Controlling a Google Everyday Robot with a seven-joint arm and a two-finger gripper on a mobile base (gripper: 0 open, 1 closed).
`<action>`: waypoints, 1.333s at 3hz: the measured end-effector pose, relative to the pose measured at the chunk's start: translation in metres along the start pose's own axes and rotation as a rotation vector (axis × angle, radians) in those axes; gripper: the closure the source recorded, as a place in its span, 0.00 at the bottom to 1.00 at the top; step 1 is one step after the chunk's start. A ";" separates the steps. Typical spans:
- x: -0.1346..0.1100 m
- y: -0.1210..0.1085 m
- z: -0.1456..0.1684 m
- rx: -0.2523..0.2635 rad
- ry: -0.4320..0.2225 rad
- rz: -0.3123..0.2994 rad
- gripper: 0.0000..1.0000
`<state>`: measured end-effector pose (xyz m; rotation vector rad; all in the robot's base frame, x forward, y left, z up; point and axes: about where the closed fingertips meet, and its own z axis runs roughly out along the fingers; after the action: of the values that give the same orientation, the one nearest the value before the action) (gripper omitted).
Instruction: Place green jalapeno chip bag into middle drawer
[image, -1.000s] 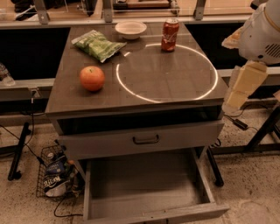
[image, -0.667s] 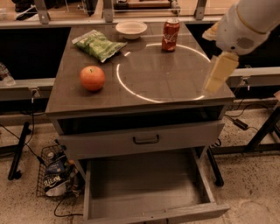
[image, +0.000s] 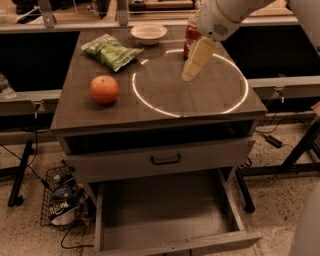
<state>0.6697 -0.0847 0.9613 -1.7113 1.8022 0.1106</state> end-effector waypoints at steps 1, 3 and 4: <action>0.000 0.001 0.001 -0.002 -0.001 0.000 0.00; -0.050 -0.048 0.106 0.003 -0.177 0.020 0.00; -0.072 -0.065 0.148 -0.002 -0.247 0.050 0.00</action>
Offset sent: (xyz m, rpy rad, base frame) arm 0.0831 0.0878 -0.0423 0.1823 -0.0109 0.0692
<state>0.7826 0.0383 0.9037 -1.5788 1.6620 0.3304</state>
